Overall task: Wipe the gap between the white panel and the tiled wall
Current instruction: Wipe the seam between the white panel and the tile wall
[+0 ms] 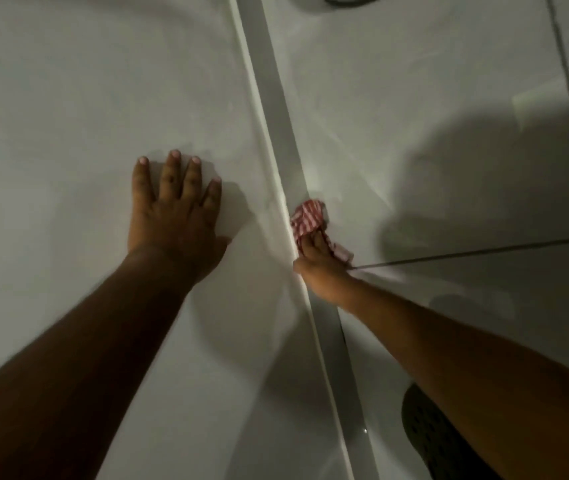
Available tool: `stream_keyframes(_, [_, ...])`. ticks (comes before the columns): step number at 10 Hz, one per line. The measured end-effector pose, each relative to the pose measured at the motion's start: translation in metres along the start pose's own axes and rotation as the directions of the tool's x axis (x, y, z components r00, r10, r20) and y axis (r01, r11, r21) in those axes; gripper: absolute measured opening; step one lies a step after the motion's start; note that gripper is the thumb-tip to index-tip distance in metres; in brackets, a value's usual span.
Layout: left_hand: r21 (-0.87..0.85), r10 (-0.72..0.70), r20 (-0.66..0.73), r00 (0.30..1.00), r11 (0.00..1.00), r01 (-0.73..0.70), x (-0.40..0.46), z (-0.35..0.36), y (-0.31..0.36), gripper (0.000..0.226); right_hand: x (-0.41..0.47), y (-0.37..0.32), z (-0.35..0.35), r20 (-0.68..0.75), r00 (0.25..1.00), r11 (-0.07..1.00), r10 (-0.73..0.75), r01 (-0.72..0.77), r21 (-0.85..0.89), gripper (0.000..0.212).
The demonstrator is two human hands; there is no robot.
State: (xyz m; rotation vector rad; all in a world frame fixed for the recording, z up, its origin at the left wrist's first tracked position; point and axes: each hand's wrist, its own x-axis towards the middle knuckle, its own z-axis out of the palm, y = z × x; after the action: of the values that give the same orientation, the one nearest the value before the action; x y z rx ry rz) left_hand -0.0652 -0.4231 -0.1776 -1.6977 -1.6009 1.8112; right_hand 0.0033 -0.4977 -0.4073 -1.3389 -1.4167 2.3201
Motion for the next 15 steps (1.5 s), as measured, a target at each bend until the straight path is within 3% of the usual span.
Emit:
stream_keyframes(1, [-0.029,0.011,-0.015,1.0,1.0,-0.011,-0.003,0.004,0.003,0.081,-0.003,0.004,0.007,0.03,1.0,0.998,-0.002,0.004,-0.055,0.076])
stream_keyframes(2, [-0.024,0.021,-0.038,0.999,0.999,-0.022,-0.003,0.009,0.008,0.08,0.045,-0.026,-0.017,-0.061,0.989,0.98,-0.132,0.122,-0.157,0.08])
stream_keyframes(3, [-0.002,0.023,-0.054,0.998,1.0,-0.024,0.003,0.014,0.017,0.082,0.088,-0.06,-0.043,-0.051,0.981,0.975,-0.189,0.181,-0.128,0.08])
stream_keyframes(4, [0.021,0.034,-0.056,0.998,0.999,-0.033,0.007,0.019,0.022,0.082,0.063,-0.047,-0.018,-0.074,0.983,0.982,-0.17,0.162,-0.096,0.075])
stream_keyframes(5, [0.009,0.033,-0.064,0.997,0.999,-0.033,0.006,0.021,0.021,0.082,-0.012,0.015,0.025,-0.135,0.987,0.996,-0.083,0.078,-0.043,0.075])
stream_keyframes(6, [-0.008,0.017,-0.06,0.998,1.0,-0.018,0.005,0.019,0.02,0.082,-0.059,0.045,0.049,-0.051,0.998,0.998,0.036,-0.033,0.063,0.075])
stream_keyframes(7, [-0.015,0.017,-0.058,0.998,1.0,-0.018,0.006,0.02,0.02,0.083,-0.047,0.029,0.046,-0.08,0.992,0.993,0.094,-0.087,0.08,0.074])
stream_keyframes(8, [-0.009,0.015,-0.069,0.998,1.0,-0.016,0.008,0.02,0.023,0.084,0.004,-0.007,0.013,-0.156,0.987,0.999,-0.036,0.037,0.003,0.067])
stream_keyframes(9, [0.0,0.011,-0.07,0.997,1.0,-0.011,0.013,0.024,0.032,0.086,0.065,-0.052,-0.05,-0.107,0.989,0.987,-0.101,0.113,0.118,0.065])
stream_keyframes(10, [-0.006,0.004,-0.059,0.998,1.0,-0.005,0.015,0.024,0.036,0.085,0.066,-0.058,-0.057,-0.057,0.994,0.957,-0.093,0.105,0.27,0.065])
stream_keyframes(11, [-0.025,0.011,-0.05,0.999,1.0,-0.013,0.01,0.021,0.032,0.084,0.031,-0.027,-0.041,-0.022,1.0,0.961,-0.006,0.012,0.277,0.057])
stream_keyframes(13, [-0.038,0.013,-0.022,1.0,0.999,-0.013,0.001,0.015,0.033,0.082,0.009,0.003,-0.001,-0.02,0.988,0.977,0.156,-0.157,-0.147,0.055])
stream_keyframes(14, [-0.052,0.012,-0.026,1.0,0.999,-0.014,0.003,0.016,0.035,0.083,0.017,-0.017,-0.024,-0.04,0.999,0.994,-0.001,-0.003,-0.113,0.076])
stream_keyframes(15, [-0.079,0.014,-0.05,0.999,0.997,-0.018,0.004,0.021,0.04,0.083,0.052,-0.058,-0.07,0.026,0.996,0.978,-0.086,0.08,0.191,0.077])
